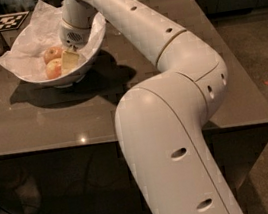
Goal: Pick apple from white bowl
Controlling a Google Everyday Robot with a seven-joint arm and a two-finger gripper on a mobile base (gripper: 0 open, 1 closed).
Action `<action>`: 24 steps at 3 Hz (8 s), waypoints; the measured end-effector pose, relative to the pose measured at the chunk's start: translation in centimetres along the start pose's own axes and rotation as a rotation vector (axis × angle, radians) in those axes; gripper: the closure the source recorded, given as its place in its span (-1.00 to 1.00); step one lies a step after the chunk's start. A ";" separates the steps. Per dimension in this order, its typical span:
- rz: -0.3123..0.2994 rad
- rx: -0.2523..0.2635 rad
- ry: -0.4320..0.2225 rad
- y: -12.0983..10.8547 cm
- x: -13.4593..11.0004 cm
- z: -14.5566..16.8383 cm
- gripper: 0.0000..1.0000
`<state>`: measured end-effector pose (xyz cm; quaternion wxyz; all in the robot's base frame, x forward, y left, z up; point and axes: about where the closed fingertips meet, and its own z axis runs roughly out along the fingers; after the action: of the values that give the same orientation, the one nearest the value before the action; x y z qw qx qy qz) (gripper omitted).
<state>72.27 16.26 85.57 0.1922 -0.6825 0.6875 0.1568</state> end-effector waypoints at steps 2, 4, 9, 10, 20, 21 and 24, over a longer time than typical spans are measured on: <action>-0.014 0.040 -0.008 0.2 -0.3 -1.9 1.00; -0.053 0.167 -0.032 2.3 -0.9 -7.1 1.00; -0.054 0.166 -0.031 2.4 -0.9 -7.1 -1.00; -0.054 0.167 -0.031 2.4 -0.9 -7.1 -1.00; 0.064 0.107 -0.156 -4.3 -4.1 -3.8 -1.00; 0.066 0.138 -0.177 -5.9 -1.8 -3.4 -1.00; 0.066 0.137 -0.177 -5.9 -1.8 -3.4 -0.15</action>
Offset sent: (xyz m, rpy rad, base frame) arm -0.0169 -0.0235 0.0479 0.0224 -0.1068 -0.0235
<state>77.95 16.15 89.70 0.2933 -0.6281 0.6991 0.1753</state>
